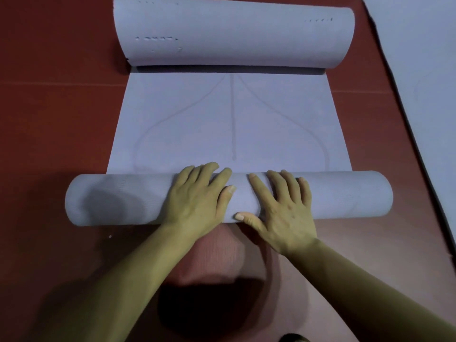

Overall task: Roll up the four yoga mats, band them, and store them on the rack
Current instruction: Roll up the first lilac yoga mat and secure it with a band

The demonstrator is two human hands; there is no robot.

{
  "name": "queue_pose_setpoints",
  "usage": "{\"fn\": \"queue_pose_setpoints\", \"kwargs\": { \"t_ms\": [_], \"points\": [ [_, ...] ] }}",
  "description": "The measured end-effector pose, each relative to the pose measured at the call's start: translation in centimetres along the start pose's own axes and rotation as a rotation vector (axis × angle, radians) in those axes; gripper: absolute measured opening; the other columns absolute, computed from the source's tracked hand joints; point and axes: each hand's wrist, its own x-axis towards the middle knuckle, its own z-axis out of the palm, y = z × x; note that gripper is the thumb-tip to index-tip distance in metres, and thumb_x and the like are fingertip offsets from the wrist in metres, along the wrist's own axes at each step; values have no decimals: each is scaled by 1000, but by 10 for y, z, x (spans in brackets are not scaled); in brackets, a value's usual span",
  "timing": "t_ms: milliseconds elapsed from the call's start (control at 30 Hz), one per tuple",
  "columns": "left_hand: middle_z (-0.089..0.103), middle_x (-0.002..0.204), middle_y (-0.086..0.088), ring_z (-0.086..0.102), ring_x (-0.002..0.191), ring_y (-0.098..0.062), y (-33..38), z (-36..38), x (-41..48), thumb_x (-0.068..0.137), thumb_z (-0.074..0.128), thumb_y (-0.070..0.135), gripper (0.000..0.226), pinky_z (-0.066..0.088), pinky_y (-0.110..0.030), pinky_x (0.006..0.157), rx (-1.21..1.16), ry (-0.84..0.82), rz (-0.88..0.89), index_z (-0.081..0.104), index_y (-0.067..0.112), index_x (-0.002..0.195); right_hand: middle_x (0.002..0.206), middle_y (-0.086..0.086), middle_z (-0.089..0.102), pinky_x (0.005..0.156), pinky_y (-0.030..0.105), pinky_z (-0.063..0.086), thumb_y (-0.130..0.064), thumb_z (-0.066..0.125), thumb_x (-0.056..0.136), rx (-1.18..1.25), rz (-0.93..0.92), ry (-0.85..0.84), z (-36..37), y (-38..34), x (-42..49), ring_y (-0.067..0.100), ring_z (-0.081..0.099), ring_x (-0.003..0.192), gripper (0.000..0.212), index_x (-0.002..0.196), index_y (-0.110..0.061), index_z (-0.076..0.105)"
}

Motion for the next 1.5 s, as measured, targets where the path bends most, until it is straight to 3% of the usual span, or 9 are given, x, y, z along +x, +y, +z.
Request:
{"fn": "queue_pose_setpoints", "kwargs": {
  "t_ms": [133, 300, 500, 567, 733, 833, 1000, 1233, 1500],
  "points": [
    [65, 127, -4, 55, 127, -30, 8, 2, -6, 97, 48, 41, 41, 33, -50, 110, -55, 120, -72, 68, 18, 125, 138, 13, 57, 112, 57, 30, -80, 34, 91, -16, -15, -37, -4, 4, 16, 40, 49, 129, 83, 146, -21, 54],
    [64, 126, -4, 59, 114, -31, 2, 16, -5, 100, 43, 42, 40, 40, -51, 99, 88, 54, -61, 67, 21, 125, 145, 17, 48, 113, 58, 27, -80, 36, 90, 35, 15, 1, -4, 0, 10, 38, 44, 136, 82, 149, -23, 46],
    [69, 110, 1, 63, 97, -27, -1, 18, 26, 101, 36, 39, 40, 42, -46, 89, 124, 37, -110, 68, 21, 119, 147, 14, 44, 116, 59, 22, -81, 41, 89, 28, -15, 51, 5, 9, -6, 37, 38, 142, 78, 145, -27, 47],
    [71, 110, 0, 64, 99, -28, -2, 17, 28, 102, 35, 40, 44, 43, -45, 92, 67, 64, -102, 68, 19, 122, 142, 11, 45, 114, 57, 24, -79, 40, 91, 24, 7, 75, 6, 10, 4, 35, 41, 137, 73, 142, -27, 50],
    [58, 140, -11, 52, 132, -36, 1, 18, 20, 101, 42, 47, 50, 38, -52, 110, 1, 145, -16, 56, 24, 143, 135, 13, 54, 110, 58, 31, -72, 40, 94, -9, 3, 82, 7, 16, 32, 36, 48, 130, 68, 140, -25, 58],
    [59, 138, -12, 52, 131, -37, -2, 25, 18, 102, 42, 46, 48, 35, -54, 111, 112, 93, 34, 58, 25, 141, 137, 13, 55, 110, 59, 31, -72, 38, 95, -10, 0, 45, 5, 18, 42, 38, 49, 133, 70, 142, -24, 56],
    [64, 130, -8, 59, 119, -33, -10, 27, 47, 101, 38, 46, 48, 41, -53, 105, 178, 36, 5, 62, 24, 136, 153, 12, 40, 116, 58, 15, -76, 37, 93, 54, 75, 55, 7, 13, 45, 36, 34, 145, 75, 151, -29, 43],
    [59, 140, -14, 53, 133, -36, -11, 31, 62, 103, 45, 41, 45, 39, -52, 111, 4, 193, -12, 61, 18, 138, 150, 13, 48, 117, 60, 21, -74, 39, 94, 5, 8, 57, 19, 27, 66, 37, 38, 143, 75, 149, -24, 50],
    [69, 125, -5, 62, 122, -31, -23, 45, 83, 104, 47, 40, 37, 44, -54, 105, 124, 232, 9, 70, 23, 128, 157, 13, 35, 119, 57, 12, -78, 44, 90, 129, 68, 126, 22, 30, 80, 36, 30, 147, 78, 153, -32, 41]
  ]
}}
